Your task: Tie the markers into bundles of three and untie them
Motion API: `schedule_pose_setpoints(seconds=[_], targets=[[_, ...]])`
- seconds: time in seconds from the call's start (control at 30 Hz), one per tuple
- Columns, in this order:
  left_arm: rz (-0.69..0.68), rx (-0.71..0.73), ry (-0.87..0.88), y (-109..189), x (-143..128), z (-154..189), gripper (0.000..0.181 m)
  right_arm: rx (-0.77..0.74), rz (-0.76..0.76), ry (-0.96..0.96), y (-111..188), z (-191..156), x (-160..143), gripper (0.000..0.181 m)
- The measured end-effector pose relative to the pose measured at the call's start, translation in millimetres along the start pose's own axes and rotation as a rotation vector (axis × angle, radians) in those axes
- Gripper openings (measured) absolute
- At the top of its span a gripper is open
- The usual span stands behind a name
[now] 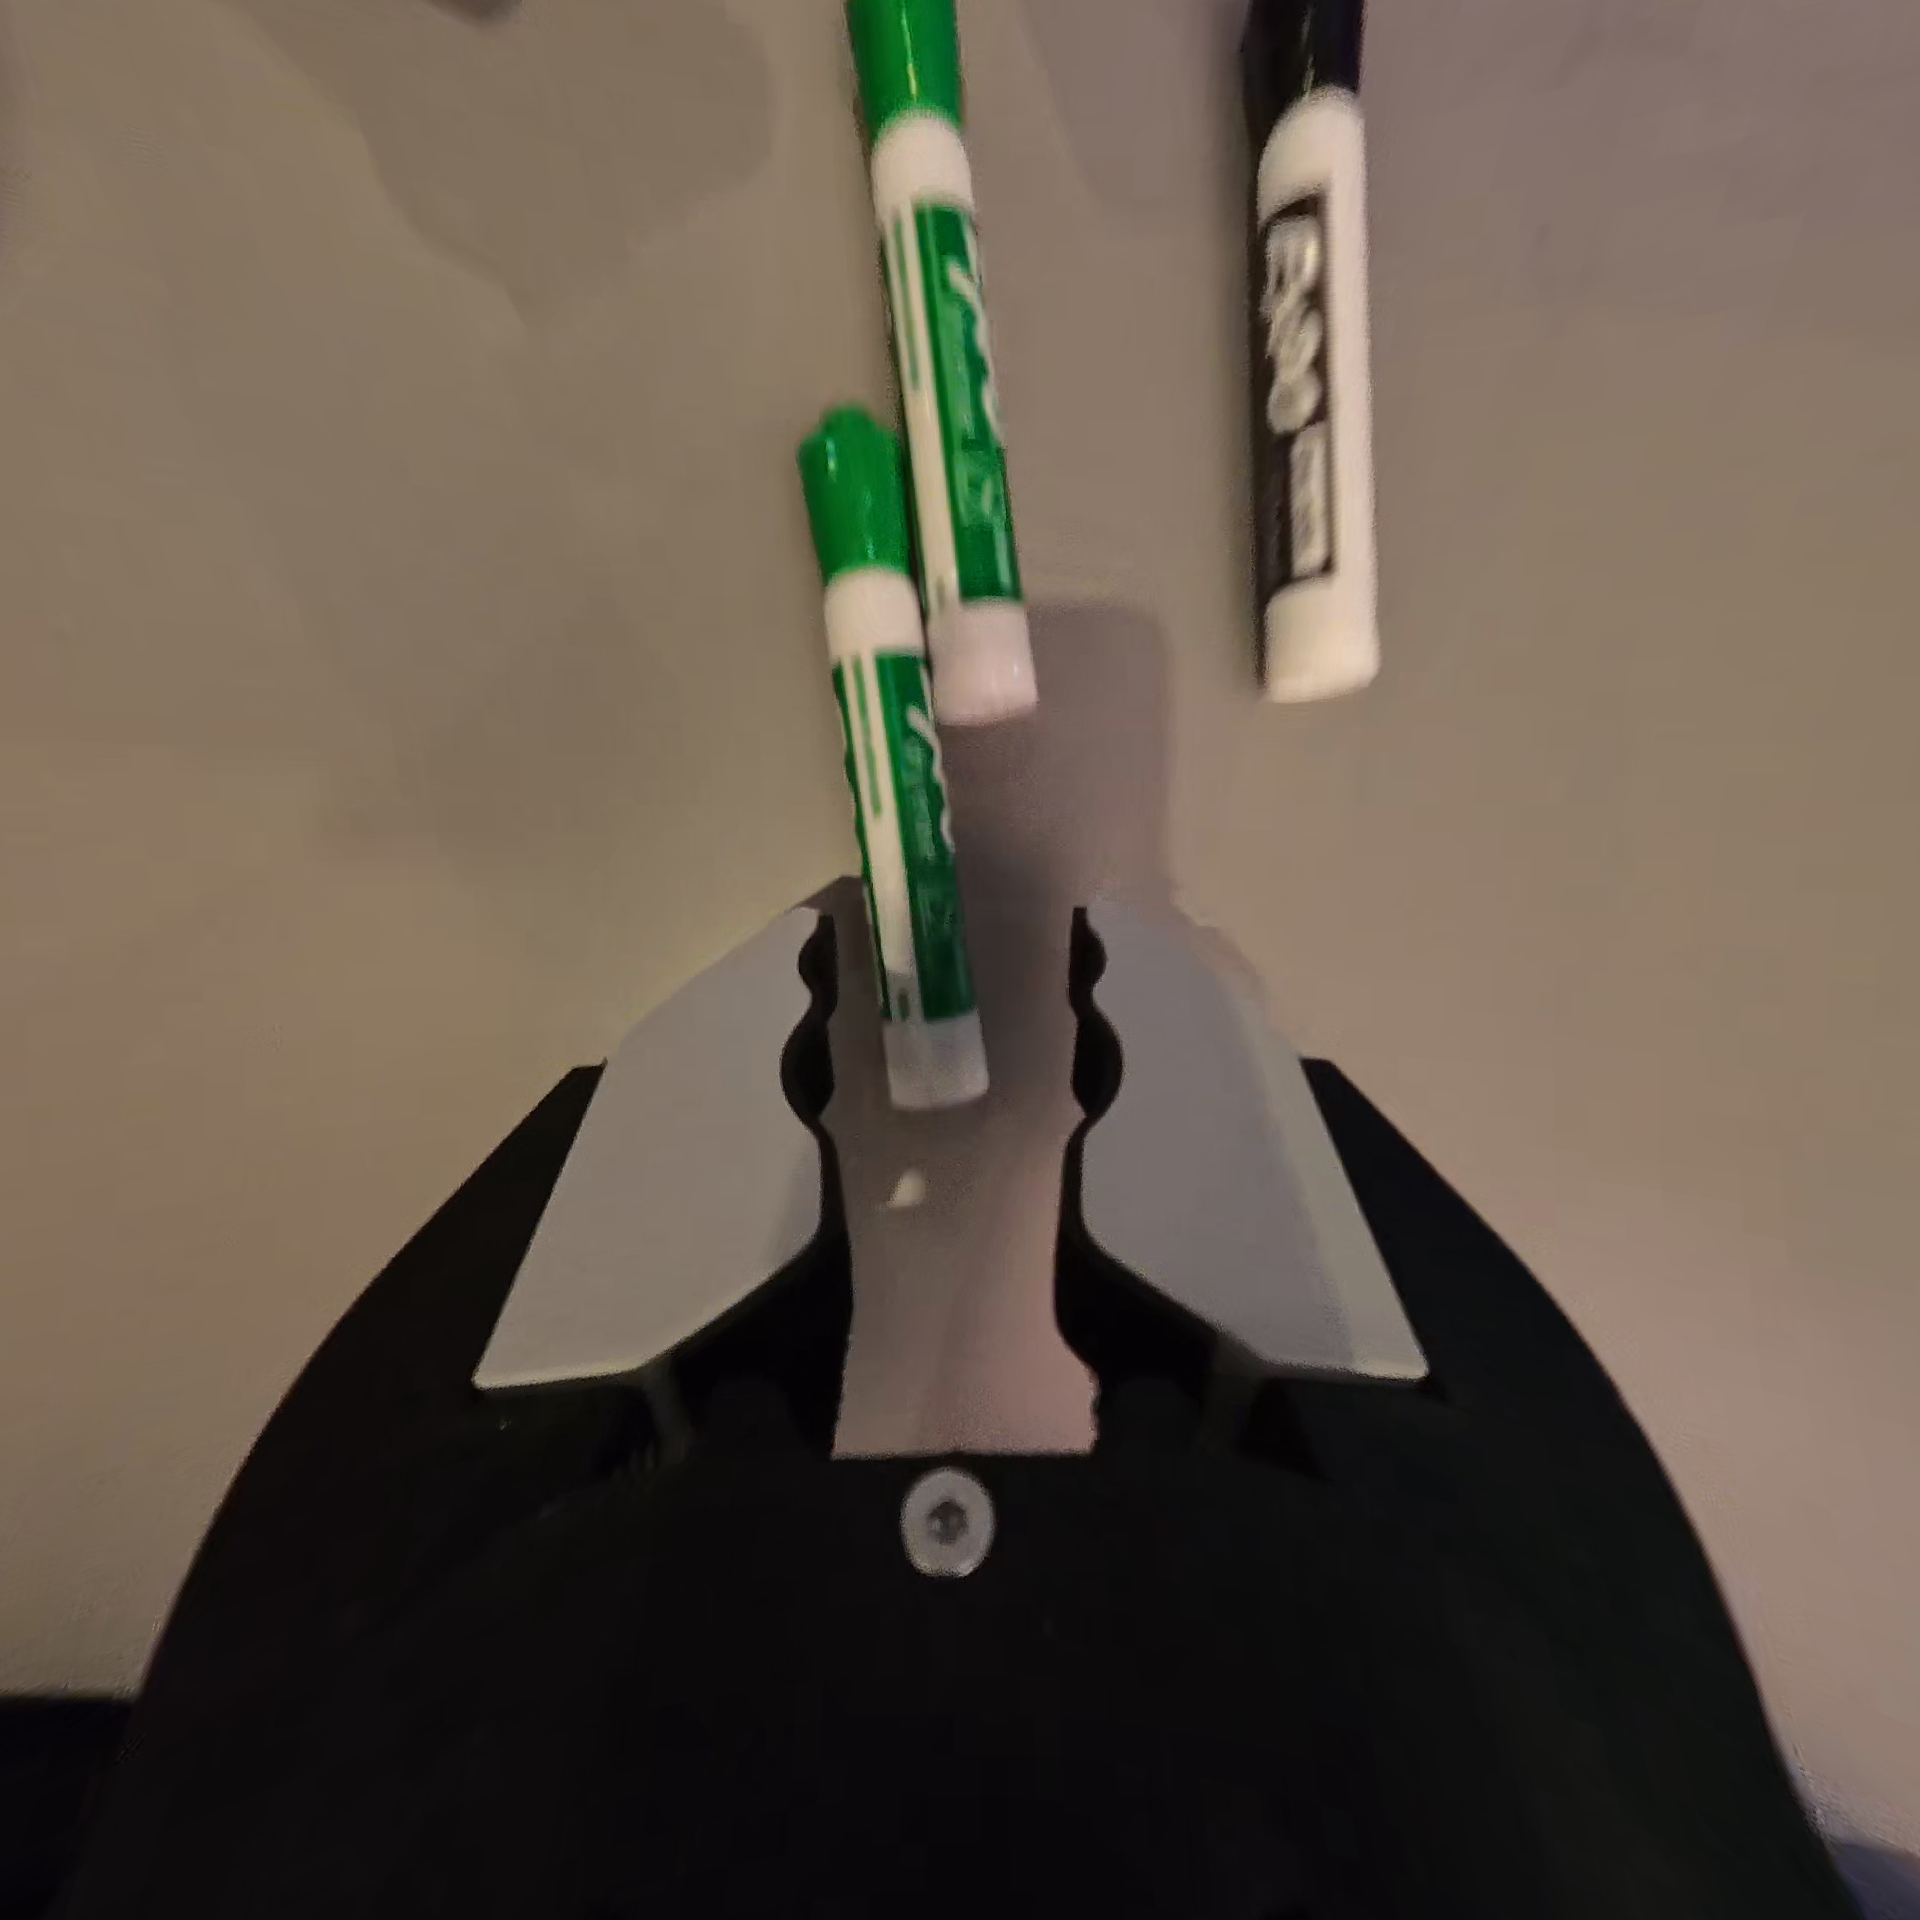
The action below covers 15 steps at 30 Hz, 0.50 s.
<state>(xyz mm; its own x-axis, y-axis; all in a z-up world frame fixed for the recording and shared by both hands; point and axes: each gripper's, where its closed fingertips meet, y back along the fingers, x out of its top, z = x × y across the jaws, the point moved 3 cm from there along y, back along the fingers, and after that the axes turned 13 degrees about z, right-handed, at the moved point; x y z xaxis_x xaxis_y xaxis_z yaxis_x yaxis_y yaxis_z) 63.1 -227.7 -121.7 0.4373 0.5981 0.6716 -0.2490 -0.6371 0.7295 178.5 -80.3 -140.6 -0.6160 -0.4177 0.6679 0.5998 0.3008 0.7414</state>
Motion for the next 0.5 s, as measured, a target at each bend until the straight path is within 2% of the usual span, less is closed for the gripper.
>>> schedule_pose_setpoints(seconds=[0.13,0.33,0.5], targets=[[-0.009,-0.002,-0.025,-9,4,-8,0.044,0.044,-0.034,-0.046,4,-15,-19,0.021],[-0.064,-0.003,-0.081,-28,7,-16,0.044,0.075,0.024,-0.059,-11,-27,-2,0.020],[-0.074,-0.019,-0.117,-29,11,-18,0.044,0.037,0.025,-0.045,-21,-29,16,0.020]])
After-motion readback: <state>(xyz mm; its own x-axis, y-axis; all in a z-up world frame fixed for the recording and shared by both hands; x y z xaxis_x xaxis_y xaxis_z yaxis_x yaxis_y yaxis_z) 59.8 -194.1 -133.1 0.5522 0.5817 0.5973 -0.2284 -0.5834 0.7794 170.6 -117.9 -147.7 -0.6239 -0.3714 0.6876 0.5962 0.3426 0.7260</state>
